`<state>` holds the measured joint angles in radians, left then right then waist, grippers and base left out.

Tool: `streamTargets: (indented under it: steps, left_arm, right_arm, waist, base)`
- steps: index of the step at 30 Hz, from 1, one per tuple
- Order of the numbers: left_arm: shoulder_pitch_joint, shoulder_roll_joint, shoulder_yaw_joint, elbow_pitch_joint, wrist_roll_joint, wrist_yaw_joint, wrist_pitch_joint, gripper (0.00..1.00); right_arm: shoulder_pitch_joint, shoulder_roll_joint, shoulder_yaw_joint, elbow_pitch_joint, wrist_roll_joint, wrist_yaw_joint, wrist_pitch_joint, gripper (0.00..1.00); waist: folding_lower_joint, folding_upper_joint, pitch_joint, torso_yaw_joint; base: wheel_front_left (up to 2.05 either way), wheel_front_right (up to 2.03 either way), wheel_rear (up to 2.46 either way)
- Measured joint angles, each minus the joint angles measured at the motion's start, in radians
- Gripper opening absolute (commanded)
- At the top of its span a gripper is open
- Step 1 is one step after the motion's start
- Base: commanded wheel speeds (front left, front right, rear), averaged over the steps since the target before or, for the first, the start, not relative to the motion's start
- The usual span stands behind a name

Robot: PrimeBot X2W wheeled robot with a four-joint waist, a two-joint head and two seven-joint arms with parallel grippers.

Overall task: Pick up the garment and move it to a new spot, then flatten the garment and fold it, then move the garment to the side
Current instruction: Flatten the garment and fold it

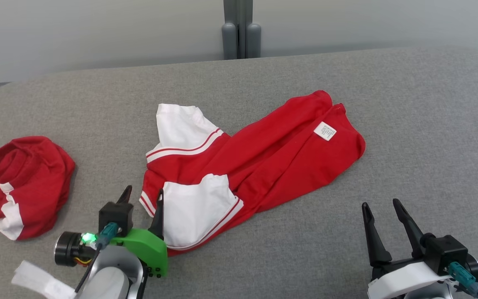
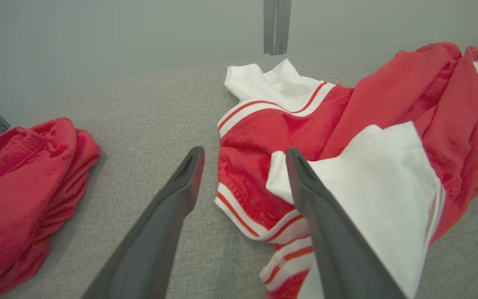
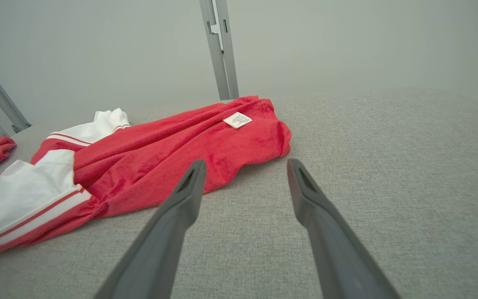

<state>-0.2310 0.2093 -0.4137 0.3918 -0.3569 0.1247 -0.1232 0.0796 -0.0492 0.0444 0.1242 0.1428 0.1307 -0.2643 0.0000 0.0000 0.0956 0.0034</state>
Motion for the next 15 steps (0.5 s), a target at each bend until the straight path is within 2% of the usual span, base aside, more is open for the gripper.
streamTargets:
  steps: [4, 14, 15]
  left_arm:
    - [-0.059, 0.028, -0.063, 0.051, 0.064, -0.012, 0.073, 1.00]
    - [-0.142, 0.045, -0.110, 0.147, 0.077, -0.065, 0.162, 1.00]
    - [-0.147, 0.045, -0.114, 0.157, 0.077, -0.068, 0.170, 0.96]
  right_arm:
    - [-0.008, 0.000, 0.001, 0.000, -0.005, 0.000, 0.000, 1.00]
    - [-0.011, 0.000, 0.001, 0.000, -0.008, 0.000, 0.000, 1.00]
    - [-0.014, 0.000, 0.002, 0.000, -0.010, 0.000, 0.000, 1.00]
  waist:
    - [0.0000, 0.0000, 0.014, -0.009]
    - [0.0000, 0.0000, 0.046, -0.023]
    - [0.0000, 0.0000, 0.048, -0.025]
  base:
    - [0.00, 0.00, 0.00]
    - [0.00, 0.00, 0.00]
    - [0.00, 0.00, 0.00]
